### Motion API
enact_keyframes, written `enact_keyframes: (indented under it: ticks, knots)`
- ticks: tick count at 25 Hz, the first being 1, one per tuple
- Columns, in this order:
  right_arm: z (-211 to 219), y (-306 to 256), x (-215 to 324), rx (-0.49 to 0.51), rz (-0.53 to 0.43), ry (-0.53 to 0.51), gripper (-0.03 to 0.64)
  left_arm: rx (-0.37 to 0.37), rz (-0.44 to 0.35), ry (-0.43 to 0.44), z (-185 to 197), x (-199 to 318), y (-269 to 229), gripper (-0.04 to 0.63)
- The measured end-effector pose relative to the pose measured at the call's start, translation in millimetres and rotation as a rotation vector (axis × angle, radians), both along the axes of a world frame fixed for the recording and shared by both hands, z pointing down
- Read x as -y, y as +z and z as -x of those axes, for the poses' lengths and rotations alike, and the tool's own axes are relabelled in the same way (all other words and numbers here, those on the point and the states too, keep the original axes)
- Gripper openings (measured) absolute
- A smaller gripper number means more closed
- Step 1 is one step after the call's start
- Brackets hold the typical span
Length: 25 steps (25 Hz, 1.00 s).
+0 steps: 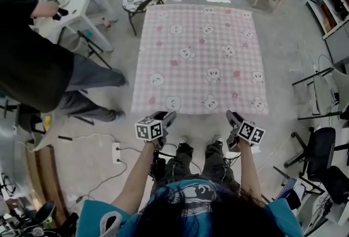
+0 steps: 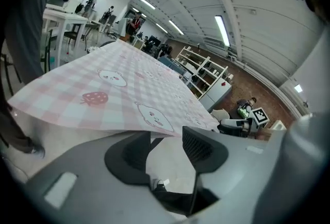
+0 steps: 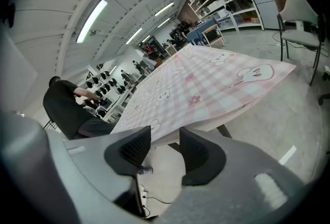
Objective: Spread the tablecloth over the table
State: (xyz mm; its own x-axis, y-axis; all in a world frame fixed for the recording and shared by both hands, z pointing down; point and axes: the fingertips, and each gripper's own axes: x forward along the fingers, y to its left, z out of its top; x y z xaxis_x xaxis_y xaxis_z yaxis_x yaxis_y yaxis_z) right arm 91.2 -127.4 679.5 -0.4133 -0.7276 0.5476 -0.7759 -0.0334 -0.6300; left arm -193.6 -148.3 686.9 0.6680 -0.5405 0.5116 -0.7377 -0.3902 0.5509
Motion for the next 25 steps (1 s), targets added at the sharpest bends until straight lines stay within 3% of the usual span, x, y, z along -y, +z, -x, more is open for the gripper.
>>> enact_keyframes:
  ticks: [6,15,25]
  knots:
    - [10.3,-44.1,-15.2,-0.032,-0.136,-0.005,0.161,0.017,-0.110,0.082,-4.6,-15.8,-33.9,0.183]
    - [37.9,-99.7,-24.2,-0.043,-0.267,-0.025,0.150,-0.060,-0.212,0.130,-20.1,-10.1,-74.3,0.184]
    - [50.9,-161.0,-52.4,-0.116,-0.390,-0.212,0.149,-0.112,-0.388,0.181,-66.7,-40.5,-152.5,0.152]
